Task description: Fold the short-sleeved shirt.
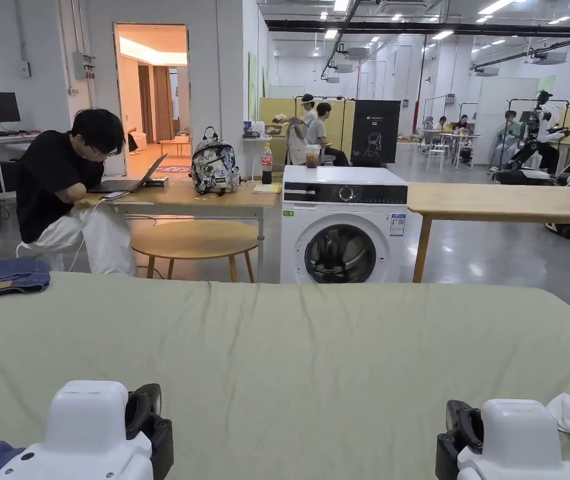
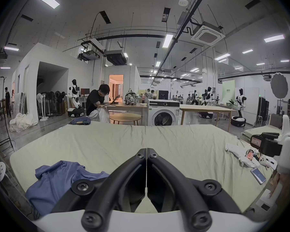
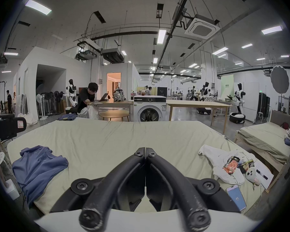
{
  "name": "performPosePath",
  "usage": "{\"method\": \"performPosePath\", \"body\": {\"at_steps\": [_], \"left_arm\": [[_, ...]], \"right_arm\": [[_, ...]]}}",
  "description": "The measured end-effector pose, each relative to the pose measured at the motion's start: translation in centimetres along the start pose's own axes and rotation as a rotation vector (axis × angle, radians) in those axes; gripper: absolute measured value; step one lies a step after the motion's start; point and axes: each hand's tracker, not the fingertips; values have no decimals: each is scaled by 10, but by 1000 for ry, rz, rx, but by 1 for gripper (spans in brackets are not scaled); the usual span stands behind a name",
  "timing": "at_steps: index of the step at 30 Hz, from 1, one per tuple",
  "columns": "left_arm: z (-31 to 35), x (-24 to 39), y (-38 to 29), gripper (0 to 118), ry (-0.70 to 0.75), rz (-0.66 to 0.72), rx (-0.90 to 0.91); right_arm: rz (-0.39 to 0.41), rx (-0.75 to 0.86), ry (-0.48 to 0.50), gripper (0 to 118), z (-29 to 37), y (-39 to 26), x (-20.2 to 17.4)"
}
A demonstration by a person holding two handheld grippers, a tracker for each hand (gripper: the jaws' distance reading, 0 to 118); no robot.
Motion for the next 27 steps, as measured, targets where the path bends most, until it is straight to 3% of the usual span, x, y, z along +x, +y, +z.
{"method": "performPosePath", "body": {"at_steps": [20,25,27], "left_arm": [[1,0,-1,0,-6,-1,9],[2,-1,-7,0,-13,-14,64],[1,-2,-7,0,-12,0,60]], "right_arm": [[-1,9,-8,0,1,-1,-1],[56,42,-39,0,-5,-8,1],[12,24,-26,0,-5,-8,5]]}}
